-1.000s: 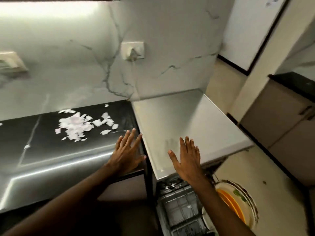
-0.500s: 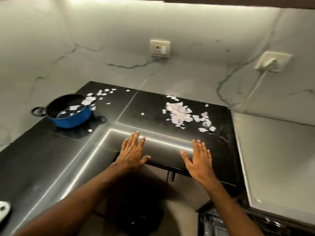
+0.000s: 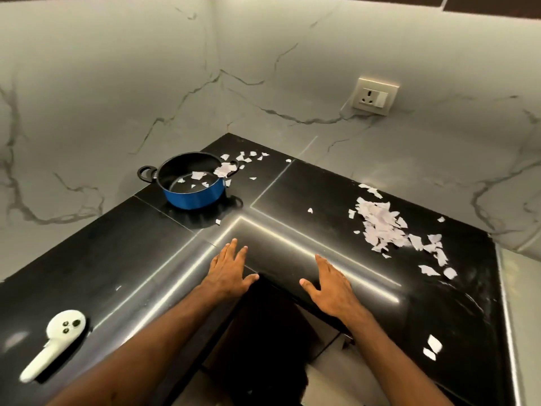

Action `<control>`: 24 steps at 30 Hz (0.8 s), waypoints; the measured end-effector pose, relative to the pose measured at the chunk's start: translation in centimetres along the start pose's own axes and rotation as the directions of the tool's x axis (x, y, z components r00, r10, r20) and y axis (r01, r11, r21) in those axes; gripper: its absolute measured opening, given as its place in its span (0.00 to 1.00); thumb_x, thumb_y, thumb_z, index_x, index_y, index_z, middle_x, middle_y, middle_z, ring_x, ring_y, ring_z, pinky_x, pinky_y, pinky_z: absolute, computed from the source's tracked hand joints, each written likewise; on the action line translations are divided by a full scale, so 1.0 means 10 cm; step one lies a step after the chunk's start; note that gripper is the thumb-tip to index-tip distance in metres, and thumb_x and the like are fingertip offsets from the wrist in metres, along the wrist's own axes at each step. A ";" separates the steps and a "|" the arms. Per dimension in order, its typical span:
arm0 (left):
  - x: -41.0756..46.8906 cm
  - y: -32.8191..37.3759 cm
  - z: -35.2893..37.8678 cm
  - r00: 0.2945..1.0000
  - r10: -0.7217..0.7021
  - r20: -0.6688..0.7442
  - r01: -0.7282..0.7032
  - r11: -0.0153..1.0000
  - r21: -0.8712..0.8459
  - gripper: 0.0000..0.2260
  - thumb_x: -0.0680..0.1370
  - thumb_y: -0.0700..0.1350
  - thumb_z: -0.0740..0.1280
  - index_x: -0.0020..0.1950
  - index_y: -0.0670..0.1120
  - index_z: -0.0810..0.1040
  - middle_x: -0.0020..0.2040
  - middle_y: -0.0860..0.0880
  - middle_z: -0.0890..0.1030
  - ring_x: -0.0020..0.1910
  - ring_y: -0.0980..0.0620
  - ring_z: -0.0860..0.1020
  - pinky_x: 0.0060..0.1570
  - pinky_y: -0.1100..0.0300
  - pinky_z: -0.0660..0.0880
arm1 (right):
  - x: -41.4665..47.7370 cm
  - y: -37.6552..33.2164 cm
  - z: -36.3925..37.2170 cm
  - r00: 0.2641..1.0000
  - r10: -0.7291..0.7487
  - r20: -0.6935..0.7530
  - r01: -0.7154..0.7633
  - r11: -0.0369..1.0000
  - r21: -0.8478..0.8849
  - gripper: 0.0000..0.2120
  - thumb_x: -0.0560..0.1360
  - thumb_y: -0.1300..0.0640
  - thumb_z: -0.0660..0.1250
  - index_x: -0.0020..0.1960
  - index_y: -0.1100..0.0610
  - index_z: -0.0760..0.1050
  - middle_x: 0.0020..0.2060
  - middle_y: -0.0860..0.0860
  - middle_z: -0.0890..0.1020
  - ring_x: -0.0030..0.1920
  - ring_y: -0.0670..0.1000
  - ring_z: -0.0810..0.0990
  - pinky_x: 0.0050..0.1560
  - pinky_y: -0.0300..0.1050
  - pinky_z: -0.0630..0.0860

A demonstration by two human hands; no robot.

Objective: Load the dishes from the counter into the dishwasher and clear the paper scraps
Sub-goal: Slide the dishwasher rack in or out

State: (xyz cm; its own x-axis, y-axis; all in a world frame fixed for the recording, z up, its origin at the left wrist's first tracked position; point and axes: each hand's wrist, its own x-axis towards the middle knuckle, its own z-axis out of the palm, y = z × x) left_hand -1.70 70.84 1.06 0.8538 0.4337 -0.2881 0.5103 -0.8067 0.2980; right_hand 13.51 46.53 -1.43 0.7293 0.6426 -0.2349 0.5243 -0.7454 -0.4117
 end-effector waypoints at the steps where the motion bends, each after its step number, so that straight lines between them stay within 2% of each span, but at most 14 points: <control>1: 0.07 -0.04 -0.01 1.000 -0.027 0.003 0.027 0.999 -0.021 0.41 0.79 0.65 0.63 0.84 0.51 0.48 0.84 0.44 0.40 0.83 0.43 0.43 0.79 0.42 0.50 | 0.14 -0.03 -0.03 0.998 -0.006 0.059 0.006 1.000 -0.008 0.41 0.81 0.35 0.61 0.84 0.55 0.51 0.82 0.53 0.60 0.81 0.54 0.59 0.79 0.52 0.59; 5: 0.34 -0.15 -0.15 0.993 -0.120 0.014 0.121 0.988 -0.098 0.41 0.79 0.64 0.65 0.84 0.49 0.51 0.84 0.43 0.46 0.82 0.42 0.49 0.79 0.45 0.55 | 0.79 -0.06 -0.02 0.966 -0.011 0.259 0.039 0.994 -0.101 0.41 0.79 0.36 0.64 0.84 0.51 0.52 0.82 0.54 0.60 0.80 0.56 0.62 0.77 0.54 0.64; 7: 0.42 -0.18 -0.23 0.987 -0.155 0.048 0.161 0.976 -0.145 0.40 0.80 0.64 0.65 0.84 0.47 0.51 0.84 0.42 0.47 0.82 0.41 0.50 0.79 0.48 0.54 | 0.98 -0.10 -0.07 0.958 0.026 0.287 0.025 0.985 -0.172 0.40 0.78 0.35 0.64 0.83 0.48 0.52 0.81 0.55 0.59 0.79 0.59 0.63 0.75 0.57 0.66; 9: 0.69 -0.27 -0.34 0.967 -0.249 0.058 0.256 0.938 -0.232 0.39 0.80 0.63 0.65 0.83 0.46 0.54 0.83 0.41 0.52 0.82 0.42 0.53 0.78 0.49 0.55 | 1.42 -0.18 -0.13 0.947 0.014 0.322 0.072 0.964 -0.256 0.41 0.77 0.36 0.66 0.83 0.46 0.52 0.81 0.56 0.57 0.78 0.61 0.63 0.74 0.61 0.67; 12: 0.79 -0.36 -0.47 0.955 -0.296 0.019 0.283 0.890 -0.356 0.38 0.79 0.64 0.66 0.82 0.44 0.59 0.81 0.42 0.62 0.79 0.44 0.62 0.77 0.48 0.61 | 1.60 -0.30 -0.23 0.929 0.058 0.366 0.063 0.948 -0.310 0.46 0.75 0.37 0.72 0.83 0.40 0.47 0.83 0.56 0.49 0.81 0.64 0.55 0.75 0.66 0.63; 14: 0.94 -0.40 -0.51 0.919 -0.393 0.034 0.355 0.785 -0.509 0.39 0.78 0.65 0.67 0.82 0.45 0.59 0.80 0.43 0.63 0.78 0.44 0.64 0.77 0.48 0.62 | 1.86 -0.26 -0.29 0.903 0.053 0.427 0.101 0.938 -0.331 0.54 0.69 0.37 0.77 0.83 0.37 0.45 0.83 0.56 0.44 0.82 0.64 0.49 0.77 0.68 0.60; 16: 1.11 -0.48 -0.55 0.865 -0.491 0.105 0.415 0.583 -0.698 0.47 0.73 0.72 0.68 0.82 0.47 0.58 0.81 0.44 0.63 0.77 0.42 0.65 0.76 0.45 0.64 | 2.11 -0.24 -0.35 0.881 0.039 0.472 0.148 0.924 -0.352 0.58 0.65 0.36 0.80 0.82 0.34 0.44 0.83 0.56 0.41 0.82 0.65 0.47 0.77 0.68 0.60; 18: 1.27 -0.54 -0.61 0.806 -0.569 0.162 0.372 0.275 -0.886 0.56 0.64 0.77 0.70 0.82 0.48 0.57 0.80 0.44 0.64 0.74 0.41 0.69 0.73 0.44 0.68 | 2.22 -0.24 -0.38 0.877 0.034 0.478 0.185 0.896 -0.403 0.59 0.65 0.36 0.80 0.81 0.33 0.43 0.83 0.56 0.42 0.81 0.67 0.52 0.75 0.67 0.64; 20: 1.48 -0.56 -0.67 0.768 -0.611 0.192 0.189 -0.070 -0.980 0.48 0.70 0.68 0.73 0.81 0.46 0.58 0.80 0.43 0.64 0.71 0.41 0.71 0.71 0.46 0.71 | 2.27 -0.21 -0.40 0.877 0.014 0.480 0.237 0.857 -0.457 0.58 0.66 0.38 0.80 0.81 0.33 0.43 0.83 0.57 0.44 0.79 0.67 0.60 0.73 0.63 0.68; 21: 1.58 -0.57 -0.71 0.748 -0.631 0.207 0.097 -0.205 -0.974 0.43 0.74 0.63 0.73 0.81 0.46 0.58 0.80 0.42 0.62 0.72 0.39 0.70 0.71 0.46 0.70 | 2.29 -0.21 -0.42 0.874 0.001 0.487 0.258 0.847 -0.465 0.57 0.67 0.39 0.80 0.81 0.33 0.44 0.83 0.57 0.46 0.78 0.67 0.62 0.72 0.62 0.70; 22: 1.64 -0.58 -0.75 0.730 -0.645 0.225 0.023 -0.305 -0.952 0.42 0.75 0.60 0.73 0.82 0.47 0.57 0.81 0.41 0.61 0.74 0.38 0.69 0.72 0.45 0.70 | 2.29 -0.21 -0.43 0.871 -0.013 0.492 0.275 0.841 -0.466 0.56 0.68 0.41 0.80 0.81 0.33 0.44 0.83 0.57 0.46 0.78 0.65 0.63 0.71 0.62 0.71; 24: 1.78 -0.63 -0.80 0.695 -0.671 0.259 -0.066 -0.418 -0.906 0.44 0.74 0.60 0.74 0.82 0.49 0.55 0.81 0.41 0.59 0.75 0.36 0.67 0.72 0.43 0.69 | 2.30 -0.21 -0.47 0.864 -0.022 0.503 0.294 0.834 -0.466 0.55 0.70 0.44 0.80 0.81 0.33 0.44 0.83 0.57 0.47 0.77 0.64 0.64 0.69 0.61 0.72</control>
State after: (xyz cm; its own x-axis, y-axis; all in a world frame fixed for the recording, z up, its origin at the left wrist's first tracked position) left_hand 11.09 86.83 1.35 0.2245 0.7385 -0.6358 -0.1763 0.6724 0.7189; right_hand 31.22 62.01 -1.86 0.3967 0.6610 -0.6369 0.8566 -0.5160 -0.0019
